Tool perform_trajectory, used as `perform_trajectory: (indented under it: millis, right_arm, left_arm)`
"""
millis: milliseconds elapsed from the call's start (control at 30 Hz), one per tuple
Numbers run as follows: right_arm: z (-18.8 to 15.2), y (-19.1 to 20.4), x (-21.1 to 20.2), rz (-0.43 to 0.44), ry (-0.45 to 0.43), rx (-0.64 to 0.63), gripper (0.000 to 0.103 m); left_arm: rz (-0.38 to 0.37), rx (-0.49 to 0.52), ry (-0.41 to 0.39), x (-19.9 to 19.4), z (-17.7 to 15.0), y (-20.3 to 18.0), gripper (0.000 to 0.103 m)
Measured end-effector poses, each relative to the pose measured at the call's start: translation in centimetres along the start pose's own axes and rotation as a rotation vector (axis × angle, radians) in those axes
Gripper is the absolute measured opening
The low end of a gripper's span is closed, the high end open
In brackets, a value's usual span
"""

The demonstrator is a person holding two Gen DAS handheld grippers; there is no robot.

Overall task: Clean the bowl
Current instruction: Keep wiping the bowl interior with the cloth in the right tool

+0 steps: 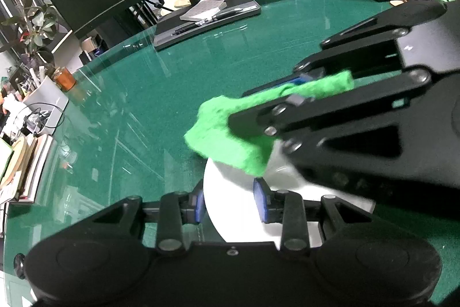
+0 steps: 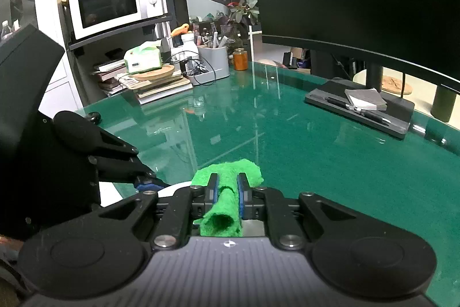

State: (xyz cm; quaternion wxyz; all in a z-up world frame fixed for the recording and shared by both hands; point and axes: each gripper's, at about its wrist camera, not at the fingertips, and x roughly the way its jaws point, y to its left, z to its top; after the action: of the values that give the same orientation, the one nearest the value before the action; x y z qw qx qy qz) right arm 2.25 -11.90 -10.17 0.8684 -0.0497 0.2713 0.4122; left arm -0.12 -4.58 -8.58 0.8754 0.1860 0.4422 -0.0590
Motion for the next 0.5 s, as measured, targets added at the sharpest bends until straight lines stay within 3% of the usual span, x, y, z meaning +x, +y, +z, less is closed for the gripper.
perform_trajectory:
  millis: [500]
  right_arm:
    - [-0.3,-0.2,-0.2,-0.016,0.007,0.015,0.015]
  left_arm:
    - [0.003,0.022,-0.005,-0.2,-0.4,0.3,0.033]
